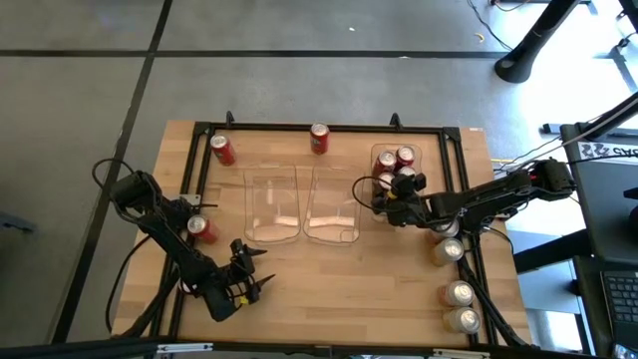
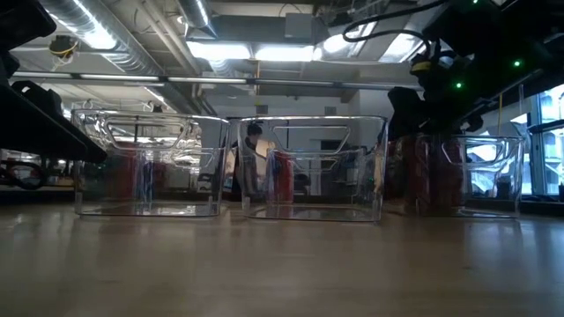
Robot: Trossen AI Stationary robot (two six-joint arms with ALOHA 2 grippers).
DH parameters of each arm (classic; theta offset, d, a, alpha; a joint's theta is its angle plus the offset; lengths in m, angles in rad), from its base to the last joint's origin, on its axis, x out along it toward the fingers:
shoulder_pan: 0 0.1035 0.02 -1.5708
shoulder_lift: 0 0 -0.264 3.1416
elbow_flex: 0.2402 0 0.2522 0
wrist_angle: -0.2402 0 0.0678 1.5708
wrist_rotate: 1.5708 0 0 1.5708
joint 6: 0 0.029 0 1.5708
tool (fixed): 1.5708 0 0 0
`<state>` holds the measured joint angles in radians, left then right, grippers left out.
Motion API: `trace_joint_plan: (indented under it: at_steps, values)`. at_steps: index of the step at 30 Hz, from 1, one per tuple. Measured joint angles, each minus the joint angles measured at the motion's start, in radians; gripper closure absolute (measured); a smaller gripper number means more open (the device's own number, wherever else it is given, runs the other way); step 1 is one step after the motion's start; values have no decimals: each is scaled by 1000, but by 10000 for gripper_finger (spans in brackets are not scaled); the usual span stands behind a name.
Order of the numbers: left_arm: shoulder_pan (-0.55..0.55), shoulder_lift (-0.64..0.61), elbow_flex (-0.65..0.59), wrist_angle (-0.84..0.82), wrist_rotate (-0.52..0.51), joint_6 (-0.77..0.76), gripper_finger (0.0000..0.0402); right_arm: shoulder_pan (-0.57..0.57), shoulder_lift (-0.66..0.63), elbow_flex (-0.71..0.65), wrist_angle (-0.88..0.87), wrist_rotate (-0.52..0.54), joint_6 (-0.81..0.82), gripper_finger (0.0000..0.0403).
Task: Sort soda cans
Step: Put the orange soda can into the left transparent bin
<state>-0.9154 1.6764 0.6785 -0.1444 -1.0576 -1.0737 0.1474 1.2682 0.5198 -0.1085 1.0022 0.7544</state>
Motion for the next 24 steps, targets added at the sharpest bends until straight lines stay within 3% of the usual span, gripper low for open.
trace_joint_plan:
  at_steps: [6, 16, 24]
  values:
    - [0, 0, 0, 5, 1, -2, 57, 3, -21, 25, -10, -13, -32, 57]
    - [7, 0, 0, 5, 20, -3, 57, 3, -90, 193, -3, -189, -211, 56]
    - [35, -57, 8, -3, 43, 15, 57, 3, -82, 216, -3, -337, -240, 56]
